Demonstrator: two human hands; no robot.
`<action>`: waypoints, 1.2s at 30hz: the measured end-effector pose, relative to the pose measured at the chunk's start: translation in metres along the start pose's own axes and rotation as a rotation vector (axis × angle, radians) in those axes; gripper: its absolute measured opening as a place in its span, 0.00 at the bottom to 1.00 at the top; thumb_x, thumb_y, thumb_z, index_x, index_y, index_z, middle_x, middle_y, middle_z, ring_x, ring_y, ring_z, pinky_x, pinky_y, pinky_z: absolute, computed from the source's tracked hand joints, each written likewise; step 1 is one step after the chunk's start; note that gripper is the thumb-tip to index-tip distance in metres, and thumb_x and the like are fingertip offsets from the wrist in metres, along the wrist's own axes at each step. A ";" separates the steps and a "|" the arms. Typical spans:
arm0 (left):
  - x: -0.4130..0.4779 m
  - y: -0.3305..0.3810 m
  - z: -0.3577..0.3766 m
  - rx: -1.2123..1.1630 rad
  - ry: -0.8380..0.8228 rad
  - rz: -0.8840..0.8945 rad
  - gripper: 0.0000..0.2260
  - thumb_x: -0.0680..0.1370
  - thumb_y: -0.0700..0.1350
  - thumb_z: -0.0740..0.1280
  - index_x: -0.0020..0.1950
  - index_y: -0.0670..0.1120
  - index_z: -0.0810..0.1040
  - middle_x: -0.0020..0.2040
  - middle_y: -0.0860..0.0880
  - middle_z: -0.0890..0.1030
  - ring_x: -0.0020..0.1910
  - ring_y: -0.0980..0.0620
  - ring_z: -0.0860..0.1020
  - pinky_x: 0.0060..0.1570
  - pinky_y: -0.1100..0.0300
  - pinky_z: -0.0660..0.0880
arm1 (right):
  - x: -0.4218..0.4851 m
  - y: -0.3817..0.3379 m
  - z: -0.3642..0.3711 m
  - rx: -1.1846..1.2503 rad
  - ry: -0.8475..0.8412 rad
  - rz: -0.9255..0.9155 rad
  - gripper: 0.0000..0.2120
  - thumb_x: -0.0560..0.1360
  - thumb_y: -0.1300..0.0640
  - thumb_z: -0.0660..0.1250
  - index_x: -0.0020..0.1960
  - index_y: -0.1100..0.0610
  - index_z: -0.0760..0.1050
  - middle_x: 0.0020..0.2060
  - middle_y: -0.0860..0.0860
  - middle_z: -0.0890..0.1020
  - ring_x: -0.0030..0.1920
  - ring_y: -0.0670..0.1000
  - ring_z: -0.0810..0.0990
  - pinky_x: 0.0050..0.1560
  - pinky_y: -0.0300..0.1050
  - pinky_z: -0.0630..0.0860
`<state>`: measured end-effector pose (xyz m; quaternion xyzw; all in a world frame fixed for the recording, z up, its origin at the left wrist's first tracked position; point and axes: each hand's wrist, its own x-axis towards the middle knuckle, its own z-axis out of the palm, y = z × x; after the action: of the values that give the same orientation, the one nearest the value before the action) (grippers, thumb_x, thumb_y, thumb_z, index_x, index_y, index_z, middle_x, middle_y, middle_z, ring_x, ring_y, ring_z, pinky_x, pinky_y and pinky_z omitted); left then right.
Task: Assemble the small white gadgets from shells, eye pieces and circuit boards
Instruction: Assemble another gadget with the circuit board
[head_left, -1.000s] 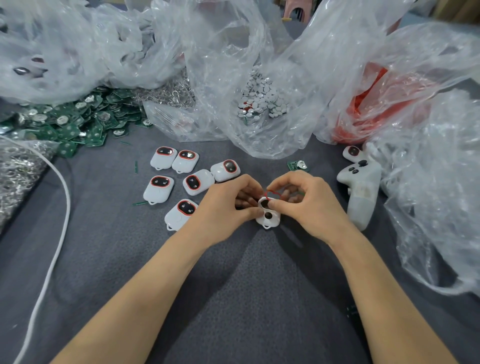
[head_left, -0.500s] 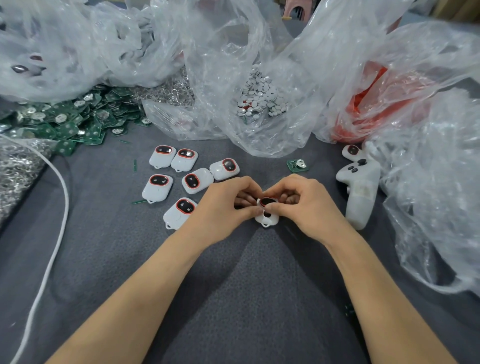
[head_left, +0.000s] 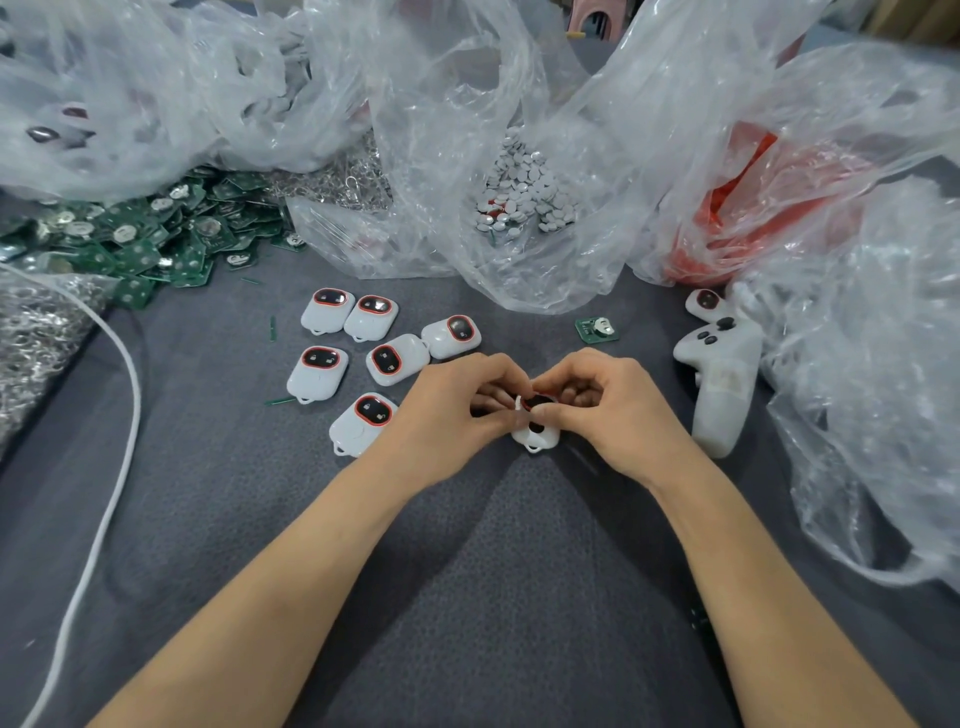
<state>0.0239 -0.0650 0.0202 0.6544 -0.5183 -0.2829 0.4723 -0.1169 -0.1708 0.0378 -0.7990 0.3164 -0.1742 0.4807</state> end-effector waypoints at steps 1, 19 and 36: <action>0.000 0.000 0.000 0.032 0.000 0.013 0.06 0.72 0.35 0.73 0.46 0.43 0.81 0.43 0.46 0.80 0.40 0.56 0.80 0.46 0.62 0.78 | 0.000 0.000 0.000 0.001 -0.003 -0.001 0.14 0.66 0.64 0.77 0.39 0.46 0.81 0.42 0.55 0.82 0.37 0.46 0.76 0.40 0.33 0.73; -0.001 0.000 0.001 -0.047 0.010 -0.009 0.07 0.72 0.33 0.72 0.47 0.41 0.79 0.40 0.49 0.82 0.39 0.58 0.80 0.45 0.65 0.78 | -0.002 -0.001 0.001 0.002 0.002 0.015 0.10 0.67 0.63 0.77 0.43 0.52 0.81 0.43 0.54 0.83 0.39 0.48 0.80 0.43 0.35 0.77; -0.001 -0.003 0.004 -0.036 0.034 -0.073 0.07 0.71 0.34 0.73 0.46 0.42 0.79 0.45 0.49 0.84 0.44 0.55 0.83 0.49 0.61 0.79 | -0.001 0.002 0.000 -0.060 0.014 -0.014 0.08 0.67 0.63 0.76 0.44 0.55 0.82 0.40 0.51 0.83 0.35 0.39 0.77 0.39 0.30 0.73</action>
<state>0.0212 -0.0651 0.0155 0.6689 -0.4808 -0.2982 0.4821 -0.1180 -0.1708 0.0363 -0.8142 0.3191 -0.1735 0.4530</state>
